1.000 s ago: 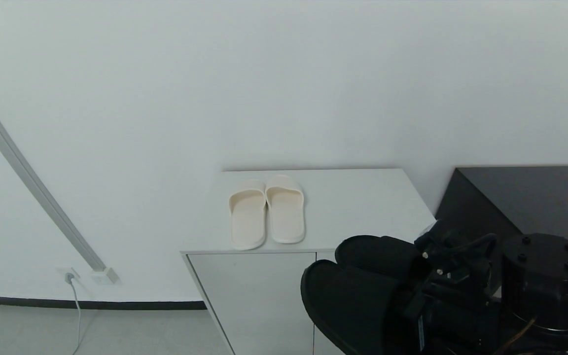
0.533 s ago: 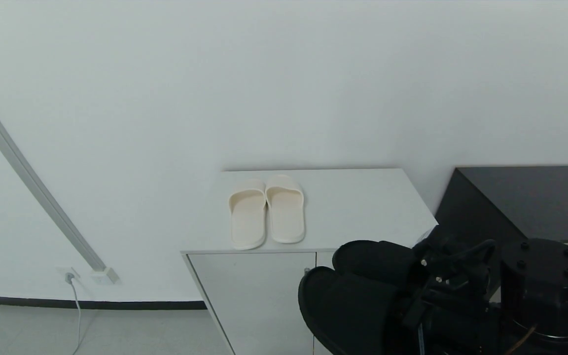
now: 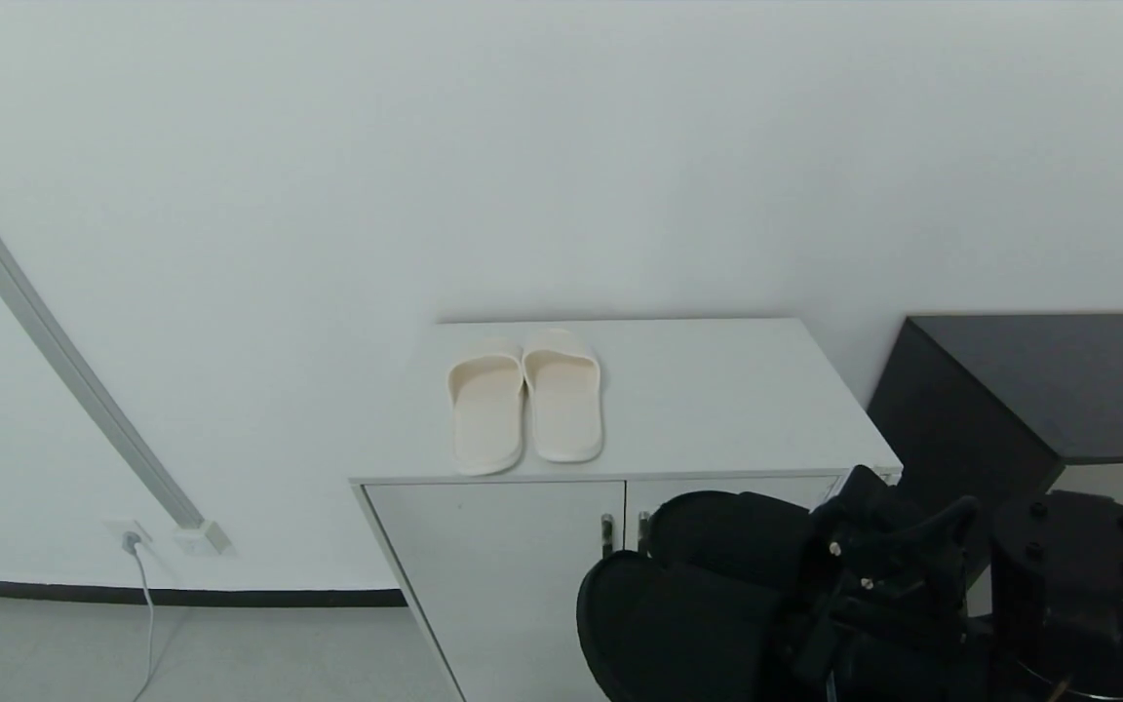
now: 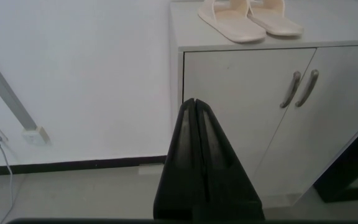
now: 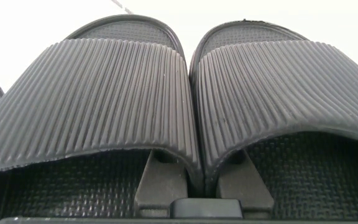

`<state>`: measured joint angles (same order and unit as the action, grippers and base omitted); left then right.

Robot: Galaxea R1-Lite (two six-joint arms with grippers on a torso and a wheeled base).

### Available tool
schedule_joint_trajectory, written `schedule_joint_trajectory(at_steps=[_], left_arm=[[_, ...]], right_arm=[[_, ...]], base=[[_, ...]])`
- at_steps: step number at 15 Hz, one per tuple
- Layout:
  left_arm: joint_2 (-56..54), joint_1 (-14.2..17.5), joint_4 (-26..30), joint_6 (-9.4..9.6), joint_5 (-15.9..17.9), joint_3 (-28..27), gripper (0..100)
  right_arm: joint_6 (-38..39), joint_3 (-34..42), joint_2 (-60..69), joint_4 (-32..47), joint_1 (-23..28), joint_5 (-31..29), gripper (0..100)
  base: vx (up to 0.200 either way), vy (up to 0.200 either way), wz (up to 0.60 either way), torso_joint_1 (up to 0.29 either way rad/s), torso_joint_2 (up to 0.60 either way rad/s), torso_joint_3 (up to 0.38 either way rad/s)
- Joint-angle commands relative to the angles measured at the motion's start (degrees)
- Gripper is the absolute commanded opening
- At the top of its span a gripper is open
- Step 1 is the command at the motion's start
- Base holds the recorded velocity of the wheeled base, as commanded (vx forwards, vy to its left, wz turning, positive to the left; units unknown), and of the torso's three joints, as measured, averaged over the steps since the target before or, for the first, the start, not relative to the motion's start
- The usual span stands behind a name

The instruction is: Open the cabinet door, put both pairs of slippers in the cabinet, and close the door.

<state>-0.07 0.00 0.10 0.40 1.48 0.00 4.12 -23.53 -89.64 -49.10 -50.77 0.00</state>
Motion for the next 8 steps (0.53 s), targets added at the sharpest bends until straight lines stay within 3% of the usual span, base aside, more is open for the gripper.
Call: schedule_joint_trajectory(at_steps=[1,8], left_arm=[[0.07,-0.09,-0.01,0.04,0.02,0.0,0],[0.07,0.0,-0.01,0.04,0.02,0.0,0]], right_arm=[[0.01,0.5,0.6,-0.03,-0.73,0.0,0],[0.01,3.23,0.69,-0.29,-1.7,-0.18,0]], base=[[0.0,0.0,0.0,-0.154,0.36,0.203],[0.0,0.0,0.0,-0.189,0.44,0.244]])
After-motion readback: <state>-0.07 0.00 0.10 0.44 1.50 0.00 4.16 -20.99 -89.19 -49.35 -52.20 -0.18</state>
